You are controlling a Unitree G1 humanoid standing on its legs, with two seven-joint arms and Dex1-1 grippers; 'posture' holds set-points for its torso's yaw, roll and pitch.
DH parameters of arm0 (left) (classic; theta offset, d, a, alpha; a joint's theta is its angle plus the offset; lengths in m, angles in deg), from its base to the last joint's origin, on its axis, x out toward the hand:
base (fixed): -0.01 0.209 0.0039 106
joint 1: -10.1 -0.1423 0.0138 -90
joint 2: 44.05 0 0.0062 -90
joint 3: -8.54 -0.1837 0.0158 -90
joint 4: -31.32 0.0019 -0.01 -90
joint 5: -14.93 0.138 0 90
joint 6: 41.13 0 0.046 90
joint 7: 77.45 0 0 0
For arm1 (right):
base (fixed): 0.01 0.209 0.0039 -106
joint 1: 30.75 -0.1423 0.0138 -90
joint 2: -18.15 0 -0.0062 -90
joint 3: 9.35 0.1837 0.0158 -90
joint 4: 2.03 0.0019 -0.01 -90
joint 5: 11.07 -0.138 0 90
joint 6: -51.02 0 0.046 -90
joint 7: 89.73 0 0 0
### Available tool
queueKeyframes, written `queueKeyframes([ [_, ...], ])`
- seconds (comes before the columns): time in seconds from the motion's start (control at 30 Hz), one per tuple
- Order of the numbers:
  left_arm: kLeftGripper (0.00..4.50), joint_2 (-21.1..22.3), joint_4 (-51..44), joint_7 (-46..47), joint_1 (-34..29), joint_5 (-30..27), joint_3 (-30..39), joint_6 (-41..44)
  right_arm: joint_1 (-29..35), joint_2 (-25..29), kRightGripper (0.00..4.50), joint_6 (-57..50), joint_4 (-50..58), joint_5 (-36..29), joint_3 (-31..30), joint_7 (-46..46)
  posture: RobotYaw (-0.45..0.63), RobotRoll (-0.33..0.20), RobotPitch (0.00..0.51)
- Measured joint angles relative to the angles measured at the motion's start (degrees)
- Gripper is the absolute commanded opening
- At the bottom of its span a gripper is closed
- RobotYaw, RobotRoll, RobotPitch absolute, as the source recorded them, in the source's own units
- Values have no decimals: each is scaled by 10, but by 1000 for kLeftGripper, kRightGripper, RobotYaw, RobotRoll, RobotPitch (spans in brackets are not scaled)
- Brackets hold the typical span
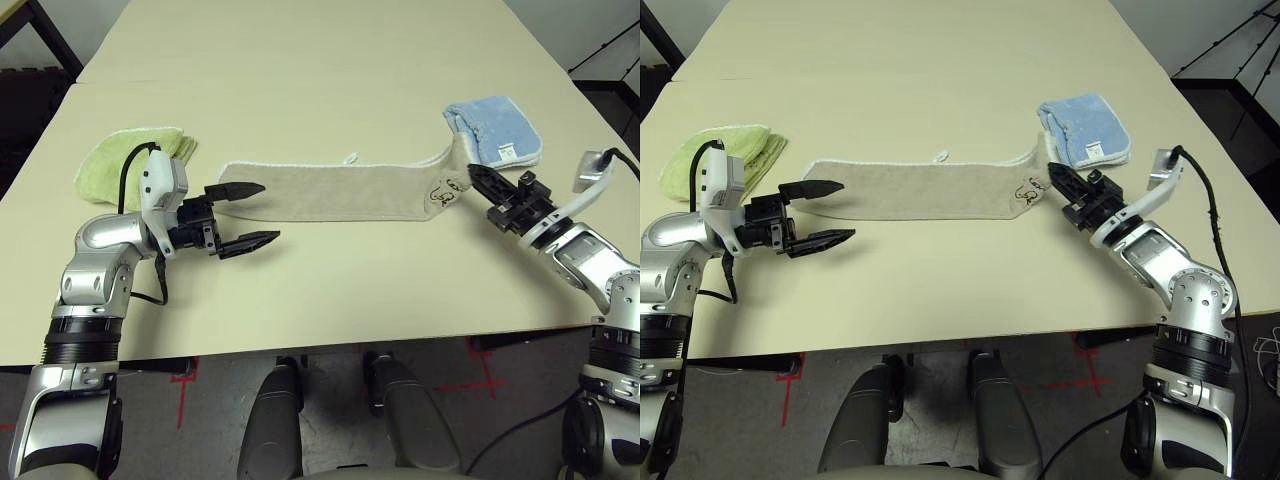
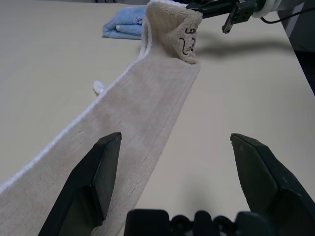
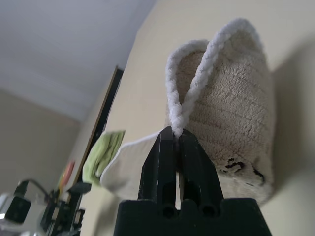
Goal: Fold the towel and set it aside.
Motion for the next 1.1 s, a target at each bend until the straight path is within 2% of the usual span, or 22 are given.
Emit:
queueKeyframes([
  [0.2, 4500, 1, 0, 0, -1, 0, 0, 0, -25, 2, 48, -36, 15, 47, -71, 19, 4, 0, 174],
  [0.4, 4500, 3, 0, 0, -2, 0, 0, 0, -61, -37, 48, -45, 15, 91, -109, 12, 7, 0, 174],
  [0.87, 4500, 4, -2, 5, -11, 0, 0, 1, -65, -135, 48, -46, 12, 188, -152, -26, 9, 0, 180],
  [0.97, 4500, 5, -1, 5, -11, 0, 0, 1, -61, -140, 863, -47, 12, 230, -182, -37, 8, 0, 180],
  [1.1, 4500, 5, -1, 5, -11, 1, 0, 0, -60, -151, 2339, -42, 19, 264, -205, -30, 3, 0, 181],
])
